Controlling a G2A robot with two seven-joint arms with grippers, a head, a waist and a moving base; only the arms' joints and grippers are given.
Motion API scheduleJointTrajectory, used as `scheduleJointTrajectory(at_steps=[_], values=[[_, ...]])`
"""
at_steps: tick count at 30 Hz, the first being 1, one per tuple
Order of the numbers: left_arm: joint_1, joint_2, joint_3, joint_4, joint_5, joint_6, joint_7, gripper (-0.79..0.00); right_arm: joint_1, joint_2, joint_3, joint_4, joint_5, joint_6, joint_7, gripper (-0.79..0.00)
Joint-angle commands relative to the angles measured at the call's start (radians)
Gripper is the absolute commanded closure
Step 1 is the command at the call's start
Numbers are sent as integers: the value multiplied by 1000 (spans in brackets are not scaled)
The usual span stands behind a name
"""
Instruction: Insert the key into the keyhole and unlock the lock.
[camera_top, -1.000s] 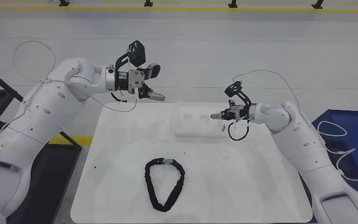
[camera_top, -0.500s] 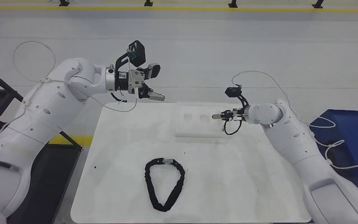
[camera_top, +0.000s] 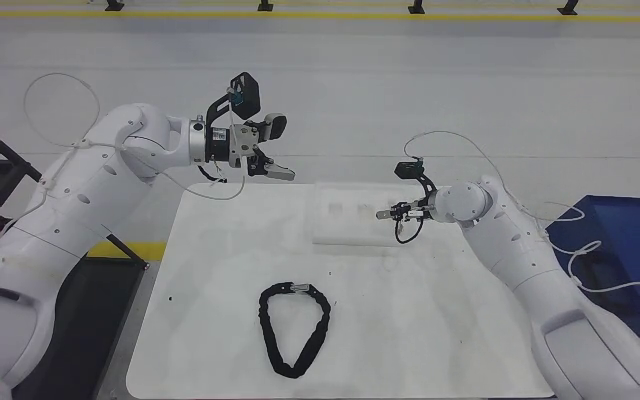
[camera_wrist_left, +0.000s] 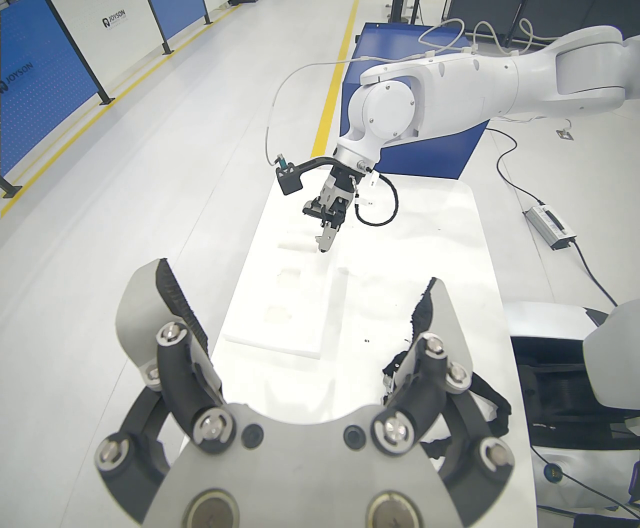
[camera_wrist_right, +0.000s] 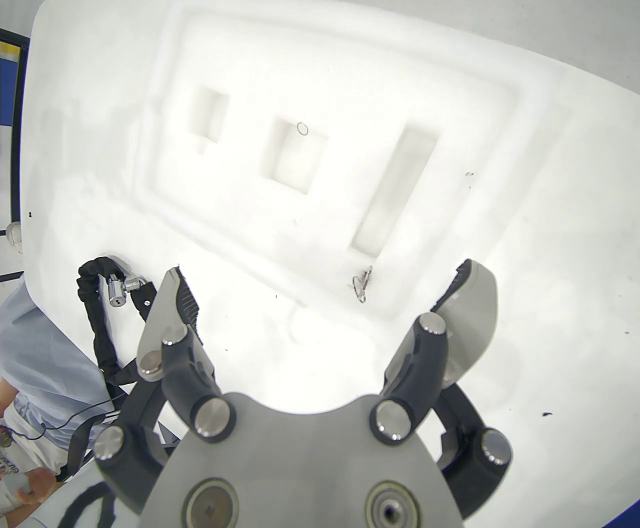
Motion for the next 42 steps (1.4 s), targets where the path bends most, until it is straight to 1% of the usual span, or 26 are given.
scheduleJointTrajectory(at_steps=[1, 10, 12, 15, 19, 24, 28, 30, 31, 33, 36, 37, 40, 42], values=[[0, 0, 0, 0, 0, 0, 0, -785, 0, 0, 0, 0, 0, 0, 0, -785], [0, 0, 0, 0, 0, 0, 0, -785, -4, 0, 0, -2, 1, 0, -2, -785], [0, 0, 0, 0, 0, 0, 0, -785, -12, 0, 1, -10, -5, 20, -8, -785], [0, 0, 0, 0, 0, 0, 0, -785, -14, -3, -6, -27, -22, 50, 16, -785], [0, 0, 0, 0, 0, 0, 0, -785, -13, -14, -22, -26, -34, 79, 44, -785], [0, 0, 0, 0, 0, 0, 0, -785, -4, -34, -48, 9, -41, 70, 70, -785], [0, 0, 0, 0, 0, 0, 0, -785, 8, -51, -69, 39, -63, 62, 60, -776], [0, 0, 0, 0, 0, 0, 0, -785, 14, -58, -77, 49, -79, 58, 45, -702], [0, 0, 0, 0, 0, 0, 0, -785, 18, -61, -82, 55, -91, 64, 43, -680], [0, 0, 0, 0, 0, 0, 0, -785, 24, -68, -91, 60, -107, 81, 43, -606], [0, 0, 0, 0, 0, 0, 0, -785, 30, -77, -97, 69, -117, 88, 39, -536], [0, 0, 0, 0, 0, 0, 0, -785, 32, -80, -99, 72, -121, 90, 38, -489], [0, 0, 0, 0, 0, 0, 0, -785, 36, -88, -106, 80, -133, 103, 40, -428], [0, 0, 0, 0, 0, 0, 0, -785, 38, -94, -111, 86, -142, 114, 43, -400]])
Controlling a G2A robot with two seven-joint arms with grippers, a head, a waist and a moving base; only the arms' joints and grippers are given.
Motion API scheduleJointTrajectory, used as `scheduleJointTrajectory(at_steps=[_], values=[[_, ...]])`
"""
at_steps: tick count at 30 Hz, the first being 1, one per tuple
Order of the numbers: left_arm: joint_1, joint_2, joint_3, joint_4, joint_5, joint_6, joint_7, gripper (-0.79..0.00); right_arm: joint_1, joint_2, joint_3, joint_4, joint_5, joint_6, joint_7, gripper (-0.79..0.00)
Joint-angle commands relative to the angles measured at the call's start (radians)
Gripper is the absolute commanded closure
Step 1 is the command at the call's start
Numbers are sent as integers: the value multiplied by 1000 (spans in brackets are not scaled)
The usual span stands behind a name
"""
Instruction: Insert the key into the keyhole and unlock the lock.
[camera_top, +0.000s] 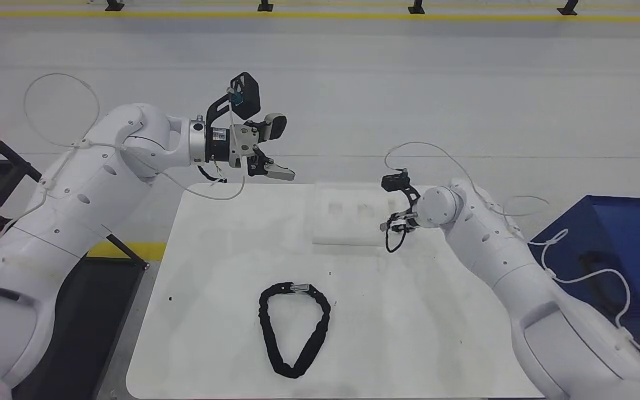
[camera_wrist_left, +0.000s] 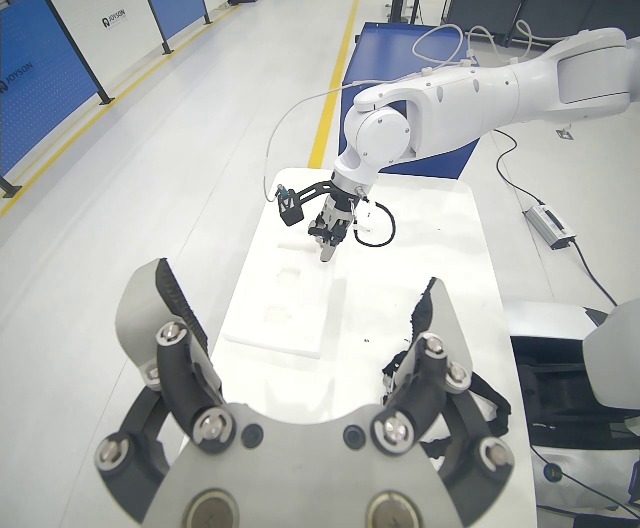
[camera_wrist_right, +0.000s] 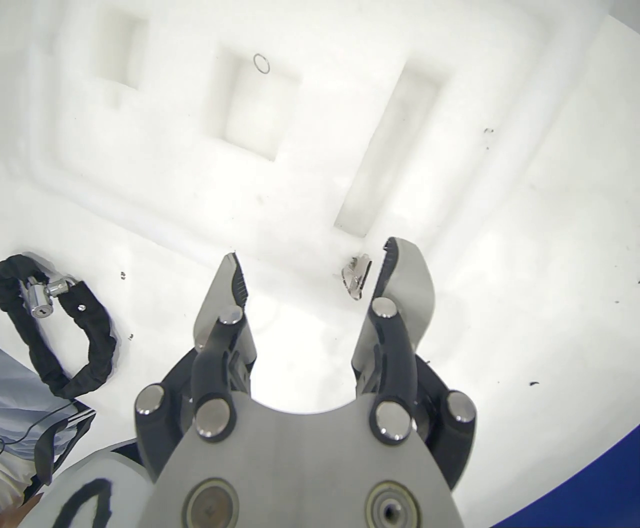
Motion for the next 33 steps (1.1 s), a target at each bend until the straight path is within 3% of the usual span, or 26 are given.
scheduleJointTrajectory(at_steps=[1, 9, 16, 19, 22, 24, 33], values=[[0, 0, 0, 0, 0, 0, 0, -785, 2, -5, -4, 7, -7, 12, 5, -391], [0, 0, 0, 0, 0, 0, 0, -785, 14, -31, -17, 55, -26, 65, 8, -345], [0, 0, 0, 0, 0, 0, 0, -785, 25, -55, -23, 110, -31, 81, 5, -256], [0, 0, 0, 0, 0, 0, 0, -785, 30, -64, -24, 134, -30, 81, 0, -194], [0, 0, 0, 0, 0, 0, 0, -785, 36, -74, -24, 155, -29, 79, -6, -49], [0, 0, 0, 0, 0, 0, 0, -785, 41, -79, -23, 167, -31, 78, -11, 0], [0, 0, 0, 0, 0, 0, 0, -785, 58, -94, -19, 182, -48, 77, -18, 0]])
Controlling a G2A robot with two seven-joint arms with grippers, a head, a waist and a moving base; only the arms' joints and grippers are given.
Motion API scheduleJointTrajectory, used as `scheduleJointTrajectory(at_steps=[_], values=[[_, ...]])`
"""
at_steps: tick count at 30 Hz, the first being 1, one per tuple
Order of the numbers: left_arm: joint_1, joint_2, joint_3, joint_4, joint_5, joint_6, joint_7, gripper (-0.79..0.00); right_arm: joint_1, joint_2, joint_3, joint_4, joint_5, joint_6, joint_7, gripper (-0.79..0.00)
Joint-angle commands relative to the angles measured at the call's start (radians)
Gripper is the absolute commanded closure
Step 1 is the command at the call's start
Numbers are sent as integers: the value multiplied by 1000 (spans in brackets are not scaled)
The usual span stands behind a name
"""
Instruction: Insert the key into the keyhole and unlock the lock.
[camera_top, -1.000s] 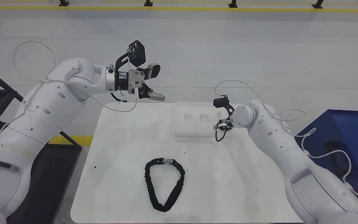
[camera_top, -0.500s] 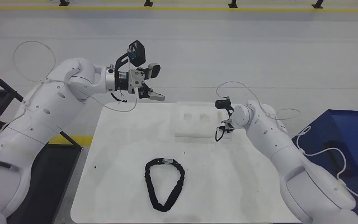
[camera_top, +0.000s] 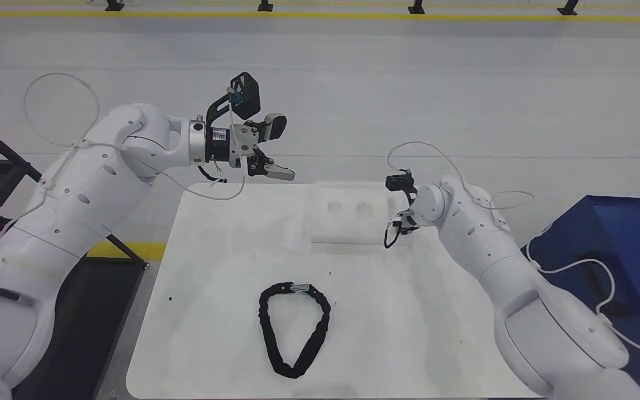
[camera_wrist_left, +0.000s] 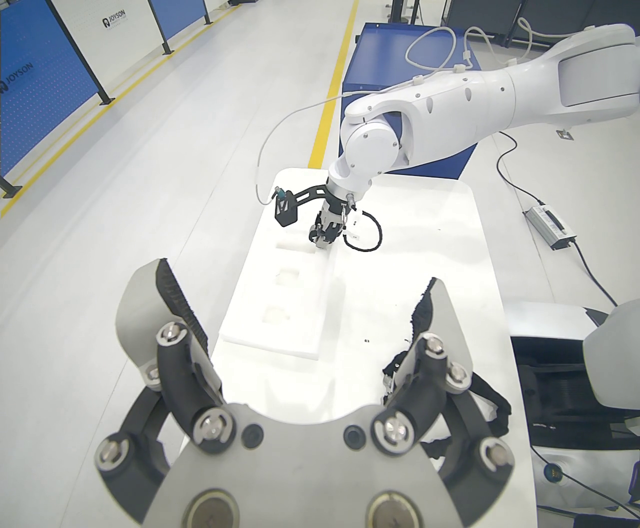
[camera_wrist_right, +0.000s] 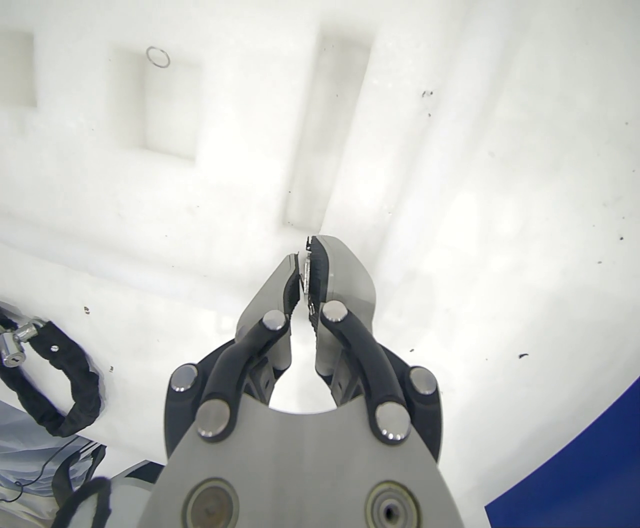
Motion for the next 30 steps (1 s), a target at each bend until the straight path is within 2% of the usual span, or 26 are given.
scheduleJointTrajectory(at_steps=[1, 9, 16, 22, 30], values=[[0, 0, 0, 0, 0, 0, 0, -785, 2, 0, 2, -9, -4, -3, 1, 0], [0, 0, 0, 0, 0, 0, 0, -785, -4, 22, 35, -74, -25, 4, 6, 0], [0, 0, 0, 0, 0, 0, 0, -785, -42, 67, 104, -205, -32, 31, -11, 0], [0, 0, 0, 0, 0, 0, 0, -785, -155, 136, 228, -442, -8, 25, -4, 0], [0, 0, 0, 0, 0, 0, 0, -785, -412, 235, 466, -842, 23, -9, 30, 0]])
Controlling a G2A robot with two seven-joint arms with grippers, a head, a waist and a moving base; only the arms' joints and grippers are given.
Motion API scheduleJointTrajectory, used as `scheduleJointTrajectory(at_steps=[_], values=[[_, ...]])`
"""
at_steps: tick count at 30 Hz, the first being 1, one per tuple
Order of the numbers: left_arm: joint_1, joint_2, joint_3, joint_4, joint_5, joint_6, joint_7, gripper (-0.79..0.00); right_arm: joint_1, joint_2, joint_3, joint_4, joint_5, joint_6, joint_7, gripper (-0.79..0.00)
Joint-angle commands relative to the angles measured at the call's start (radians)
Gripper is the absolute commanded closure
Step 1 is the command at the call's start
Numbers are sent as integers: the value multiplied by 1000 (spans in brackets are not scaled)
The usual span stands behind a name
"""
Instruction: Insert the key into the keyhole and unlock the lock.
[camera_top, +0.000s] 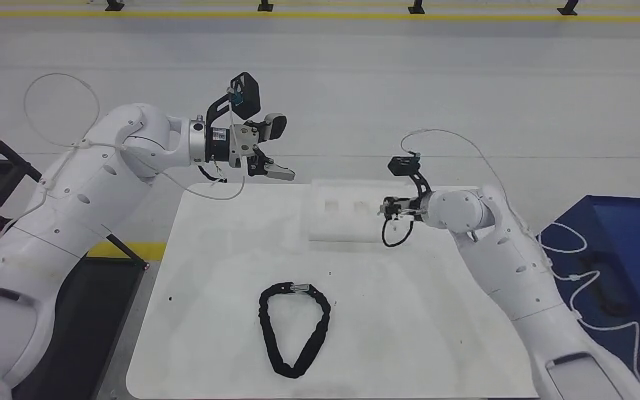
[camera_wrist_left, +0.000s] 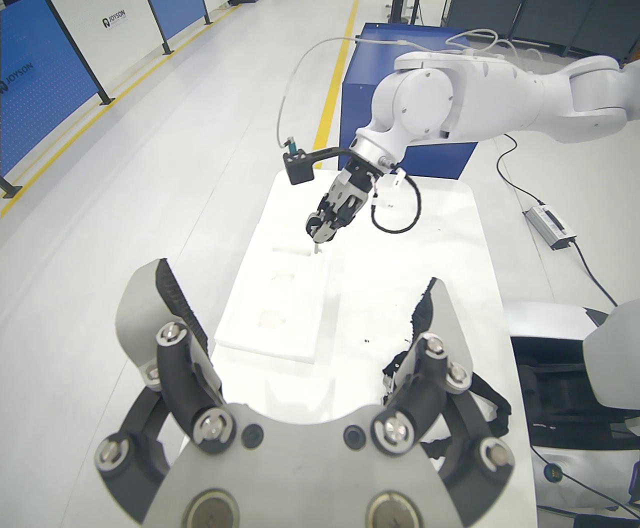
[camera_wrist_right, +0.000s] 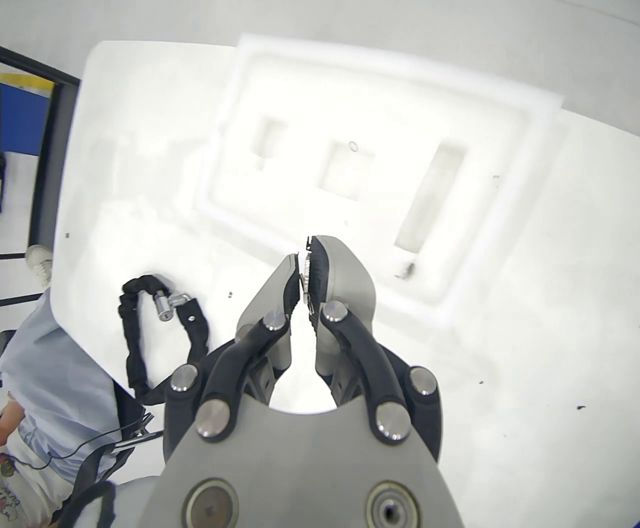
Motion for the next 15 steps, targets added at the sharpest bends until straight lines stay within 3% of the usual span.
scheduleJointTrajectory(at_steps=[1, 6, 15], values=[[0, 0, 0, 0, 0, 0, 0, -785, -62, 16, 53, -89, 11, -14, 3, 0], [0, 0, 0, 0, 0, 0, 0, -785, -181, 40, 153, -220, 136, -126, 0, 0], [0, 0, 0, 0, 0, 0, 0, -785, -292, 66, 301, -205, 471, -369, 20, 0]])
